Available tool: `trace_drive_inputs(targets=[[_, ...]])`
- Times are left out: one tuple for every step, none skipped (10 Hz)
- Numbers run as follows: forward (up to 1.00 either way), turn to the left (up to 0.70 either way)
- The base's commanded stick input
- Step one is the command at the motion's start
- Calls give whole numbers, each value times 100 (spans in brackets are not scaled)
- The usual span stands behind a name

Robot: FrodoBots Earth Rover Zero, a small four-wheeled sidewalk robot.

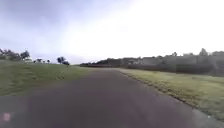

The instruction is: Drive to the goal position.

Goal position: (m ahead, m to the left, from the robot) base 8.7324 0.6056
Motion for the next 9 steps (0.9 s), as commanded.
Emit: trace_drive_inputs(targets=[[100,0],[100,0],[100,0],[100,0],[100,0],[100,0],[100,0],[100,0],[100,0]])
